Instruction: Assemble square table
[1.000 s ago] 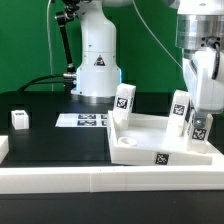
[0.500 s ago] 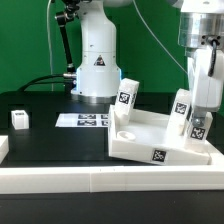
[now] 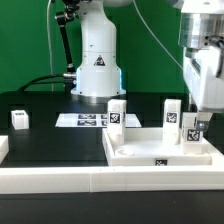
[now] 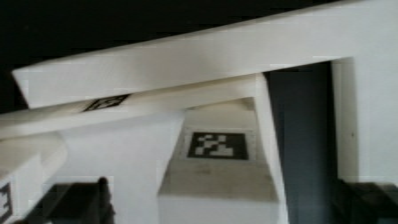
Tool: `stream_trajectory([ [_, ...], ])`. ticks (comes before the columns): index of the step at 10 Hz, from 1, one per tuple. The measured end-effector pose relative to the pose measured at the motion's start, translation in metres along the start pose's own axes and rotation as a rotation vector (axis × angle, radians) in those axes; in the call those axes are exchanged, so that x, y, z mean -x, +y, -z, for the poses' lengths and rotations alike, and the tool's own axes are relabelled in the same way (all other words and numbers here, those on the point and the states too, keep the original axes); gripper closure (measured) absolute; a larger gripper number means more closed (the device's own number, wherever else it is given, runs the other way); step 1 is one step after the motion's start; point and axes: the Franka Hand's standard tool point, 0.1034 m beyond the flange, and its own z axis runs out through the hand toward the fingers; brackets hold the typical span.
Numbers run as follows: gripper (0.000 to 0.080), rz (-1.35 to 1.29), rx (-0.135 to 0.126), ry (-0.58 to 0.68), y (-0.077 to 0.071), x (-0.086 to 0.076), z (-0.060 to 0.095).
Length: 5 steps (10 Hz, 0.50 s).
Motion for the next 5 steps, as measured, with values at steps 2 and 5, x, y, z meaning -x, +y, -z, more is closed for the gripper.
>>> stream_trajectory([
  [2, 0.0159, 0.018, -0.008, -0.002, -0.0028, 0.0019, 0.0015],
  [5, 0.0150, 0.075, -0.008, 0.000, -0.0029, 0.0016, 0.0016],
])
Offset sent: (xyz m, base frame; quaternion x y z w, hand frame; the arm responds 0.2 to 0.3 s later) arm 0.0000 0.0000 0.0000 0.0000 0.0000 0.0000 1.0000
